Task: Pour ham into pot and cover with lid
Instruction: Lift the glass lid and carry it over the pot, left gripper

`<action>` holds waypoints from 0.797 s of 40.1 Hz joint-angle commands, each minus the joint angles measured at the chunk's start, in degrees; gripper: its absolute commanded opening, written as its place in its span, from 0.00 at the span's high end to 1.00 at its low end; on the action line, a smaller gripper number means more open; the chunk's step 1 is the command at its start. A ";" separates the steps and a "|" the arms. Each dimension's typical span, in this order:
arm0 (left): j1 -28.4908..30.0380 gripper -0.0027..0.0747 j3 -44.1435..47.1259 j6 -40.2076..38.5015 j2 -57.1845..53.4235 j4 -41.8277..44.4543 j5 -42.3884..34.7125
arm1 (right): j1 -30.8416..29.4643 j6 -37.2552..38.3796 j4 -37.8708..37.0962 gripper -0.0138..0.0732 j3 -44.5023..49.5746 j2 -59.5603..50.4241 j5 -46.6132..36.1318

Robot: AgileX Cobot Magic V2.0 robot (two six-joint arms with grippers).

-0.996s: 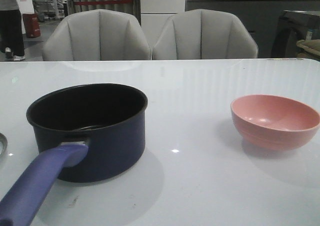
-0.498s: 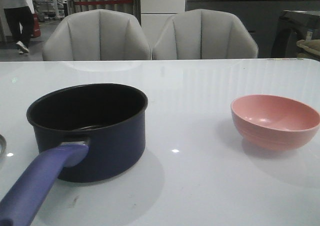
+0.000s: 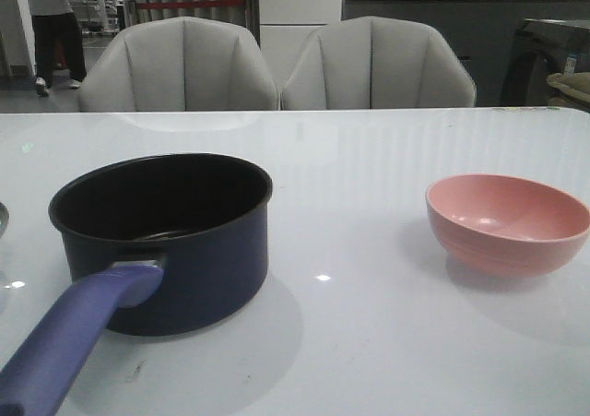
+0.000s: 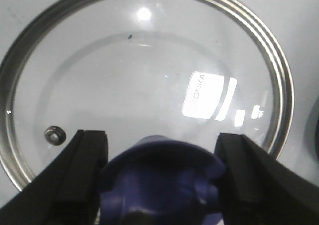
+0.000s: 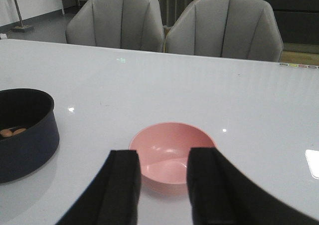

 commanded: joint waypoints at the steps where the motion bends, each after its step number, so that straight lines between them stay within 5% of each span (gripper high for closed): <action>1: 0.08 0.63 -3.34 0.26 -4.07 -1.02 1.73 | -0.12 -0.47 0.72 0.43 -1.60 0.59 -4.46; 19: -15.94 0.63 -17.57 1.48 -6.47 -0.92 6.01 | -0.12 -0.47 0.72 0.43 -1.60 0.59 -4.46; 32: -27.13 0.63 -18.67 1.48 -6.18 -0.92 5.89 | -0.12 -0.47 0.72 0.43 -1.60 0.59 -4.46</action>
